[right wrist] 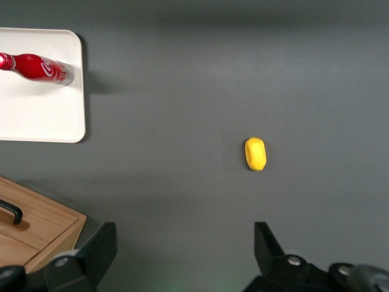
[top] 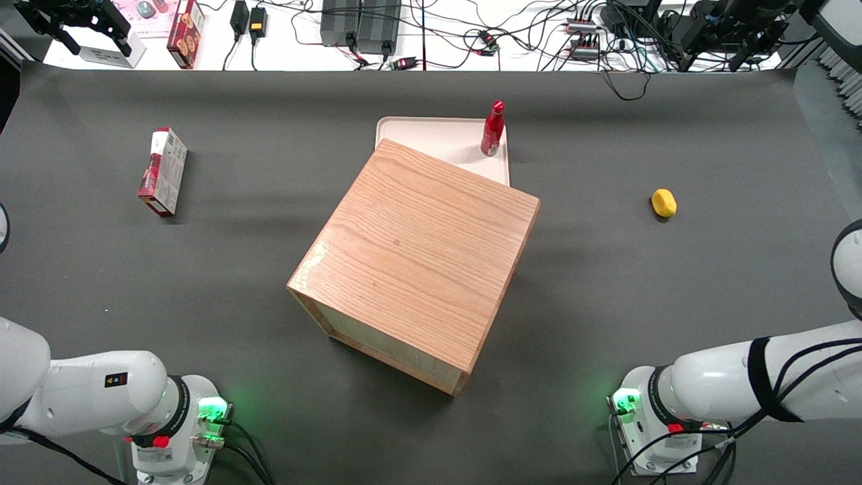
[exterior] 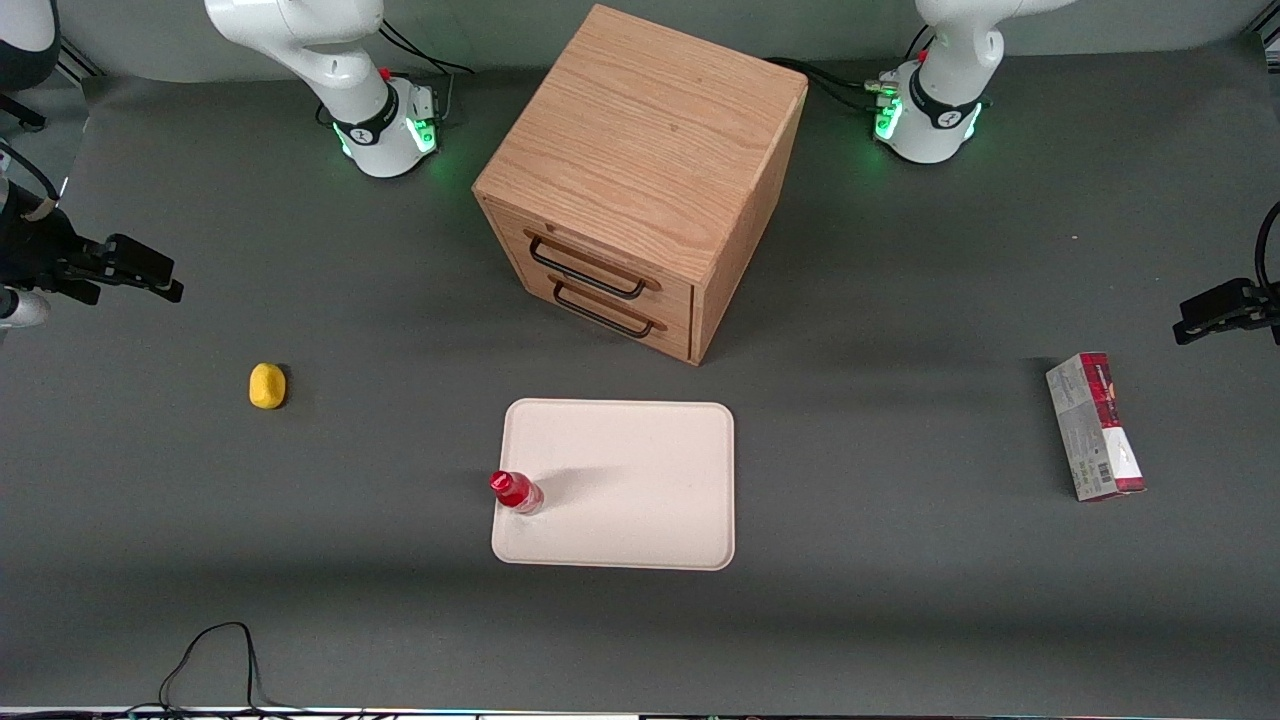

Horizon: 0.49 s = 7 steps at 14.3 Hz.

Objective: Place coke bottle on tray

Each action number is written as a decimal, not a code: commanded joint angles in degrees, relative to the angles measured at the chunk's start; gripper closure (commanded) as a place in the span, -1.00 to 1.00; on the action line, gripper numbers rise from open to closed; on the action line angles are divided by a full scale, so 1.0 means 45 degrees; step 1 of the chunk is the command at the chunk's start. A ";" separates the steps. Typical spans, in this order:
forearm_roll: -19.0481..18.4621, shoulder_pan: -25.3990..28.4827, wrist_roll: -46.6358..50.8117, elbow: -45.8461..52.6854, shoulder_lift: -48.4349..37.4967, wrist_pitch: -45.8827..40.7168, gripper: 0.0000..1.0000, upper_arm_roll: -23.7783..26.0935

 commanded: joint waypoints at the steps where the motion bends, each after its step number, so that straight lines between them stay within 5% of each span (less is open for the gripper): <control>1: -0.0054 0.0093 -0.0276 -0.0186 -0.0297 -0.0117 -1.00 -0.0105; 7: -0.0054 0.0445 -0.0217 -0.0166 -0.0297 -0.0117 -1.00 -0.0535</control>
